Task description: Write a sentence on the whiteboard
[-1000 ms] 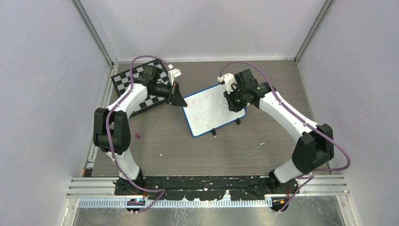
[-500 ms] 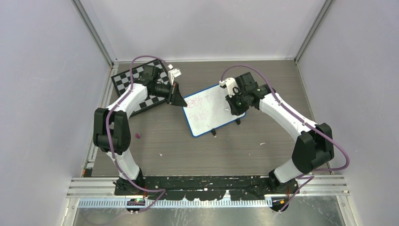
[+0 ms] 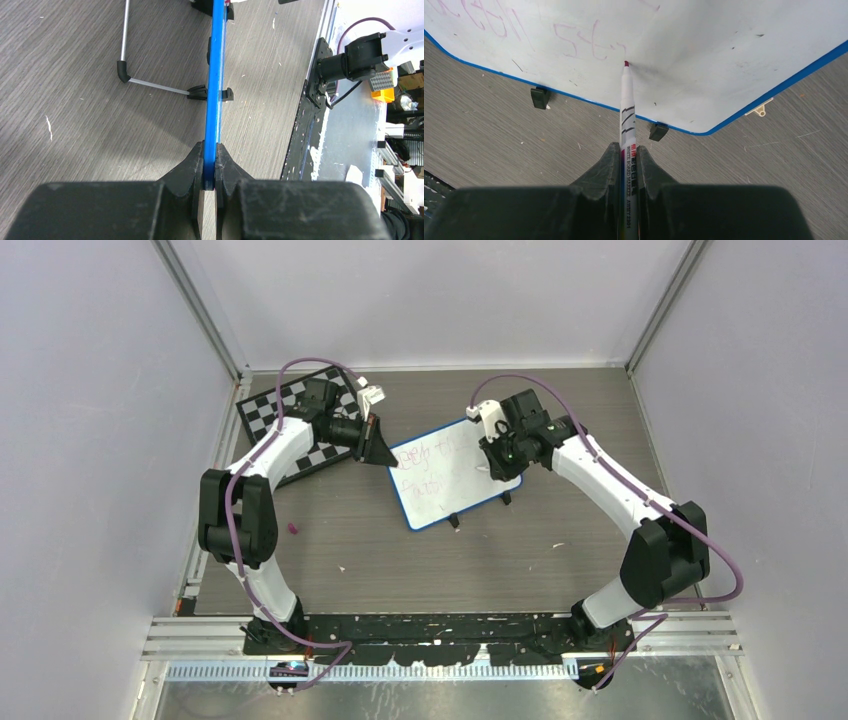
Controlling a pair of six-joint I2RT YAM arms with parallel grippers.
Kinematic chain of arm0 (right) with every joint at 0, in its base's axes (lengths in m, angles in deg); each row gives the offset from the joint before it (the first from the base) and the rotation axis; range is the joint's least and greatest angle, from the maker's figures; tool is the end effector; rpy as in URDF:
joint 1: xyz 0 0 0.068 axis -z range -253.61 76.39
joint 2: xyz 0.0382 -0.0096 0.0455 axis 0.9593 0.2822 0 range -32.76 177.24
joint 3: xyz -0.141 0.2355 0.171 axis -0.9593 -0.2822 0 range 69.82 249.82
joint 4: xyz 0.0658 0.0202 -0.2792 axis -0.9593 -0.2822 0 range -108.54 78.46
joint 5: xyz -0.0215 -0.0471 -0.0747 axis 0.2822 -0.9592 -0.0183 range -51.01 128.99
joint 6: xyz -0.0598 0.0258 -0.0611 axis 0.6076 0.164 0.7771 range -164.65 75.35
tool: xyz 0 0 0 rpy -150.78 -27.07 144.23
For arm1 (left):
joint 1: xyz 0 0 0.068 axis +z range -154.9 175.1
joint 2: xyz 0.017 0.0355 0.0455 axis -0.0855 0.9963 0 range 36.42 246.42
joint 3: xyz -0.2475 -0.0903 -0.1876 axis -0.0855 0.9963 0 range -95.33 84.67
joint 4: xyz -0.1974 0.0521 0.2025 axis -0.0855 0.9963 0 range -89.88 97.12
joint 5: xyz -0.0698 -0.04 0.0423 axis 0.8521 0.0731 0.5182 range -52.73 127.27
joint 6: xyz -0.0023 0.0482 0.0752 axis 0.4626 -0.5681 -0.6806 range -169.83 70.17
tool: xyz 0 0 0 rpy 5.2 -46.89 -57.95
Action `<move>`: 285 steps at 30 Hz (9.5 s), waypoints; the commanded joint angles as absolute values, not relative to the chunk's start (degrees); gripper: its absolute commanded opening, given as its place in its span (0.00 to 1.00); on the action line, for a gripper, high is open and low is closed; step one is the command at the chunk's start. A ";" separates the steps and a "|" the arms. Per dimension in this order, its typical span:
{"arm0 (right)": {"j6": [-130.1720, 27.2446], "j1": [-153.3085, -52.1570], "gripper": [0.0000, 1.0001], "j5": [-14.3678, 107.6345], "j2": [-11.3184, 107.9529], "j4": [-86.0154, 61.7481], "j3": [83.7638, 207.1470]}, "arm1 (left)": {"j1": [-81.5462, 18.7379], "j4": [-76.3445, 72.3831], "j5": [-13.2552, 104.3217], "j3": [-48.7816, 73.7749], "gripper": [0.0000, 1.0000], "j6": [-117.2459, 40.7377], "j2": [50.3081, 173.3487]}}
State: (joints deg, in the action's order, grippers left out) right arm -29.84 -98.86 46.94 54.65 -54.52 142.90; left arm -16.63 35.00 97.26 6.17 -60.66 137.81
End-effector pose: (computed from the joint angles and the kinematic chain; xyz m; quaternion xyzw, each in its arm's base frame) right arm 0.3275 0.1667 0.2912 -0.3462 0.8927 0.0918 0.2735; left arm 0.3949 -0.1524 0.2762 0.2988 0.7888 -0.4821 0.2366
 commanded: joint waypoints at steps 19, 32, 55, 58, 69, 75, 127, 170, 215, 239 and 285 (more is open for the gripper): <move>-30.19 -96.03 0.00 47.85 51.72 -52.76 145.71 | -17.30 36.03 94.66 4.98 0.00 -62.38 138.73; -30.41 -95.98 0.00 47.45 55.54 -52.49 146.60 | -17.30 35.89 94.49 5.21 0.00 -62.60 138.59; -27.60 -94.92 0.00 43.12 53.85 -53.30 144.79 | -17.30 35.98 94.40 5.12 0.00 -62.67 138.79; -28.02 -94.90 0.00 43.35 53.75 -53.18 145.66 | -17.30 35.98 94.40 5.27 0.00 -62.58 138.73; -29.97 -95.45 0.00 44.97 53.81 -51.40 146.61 | -17.34 35.90 94.40 5.32 0.00 -62.73 138.73; -30.18 -96.12 0.00 45.38 53.80 -51.41 147.35 | -17.31 35.91 94.31 5.36 0.00 -62.80 138.73; -28.60 -94.48 0.00 45.28 53.60 -52.28 145.92 | -17.30 36.03 94.42 4.95 0.00 -62.62 138.97; -28.45 -92.41 0.00 43.03 51.80 -52.66 145.78 | -17.30 35.79 94.23 5.38 0.00 -62.66 138.58; -27.07 -92.08 0.00 41.69 53.96 -51.80 143.41 | -17.30 35.50 94.23 5.18 0.00 -62.67 139.33; -28.71 -92.97 0.00 44.81 54.95 -52.53 148.36 | -17.30 35.40 94.13 5.13 0.00 -62.58 139.14; -27.02 -92.45 0.00 41.02 54.28 -51.65 143.57 | -17.30 35.16 93.96 5.32 0.00 -62.58 139.08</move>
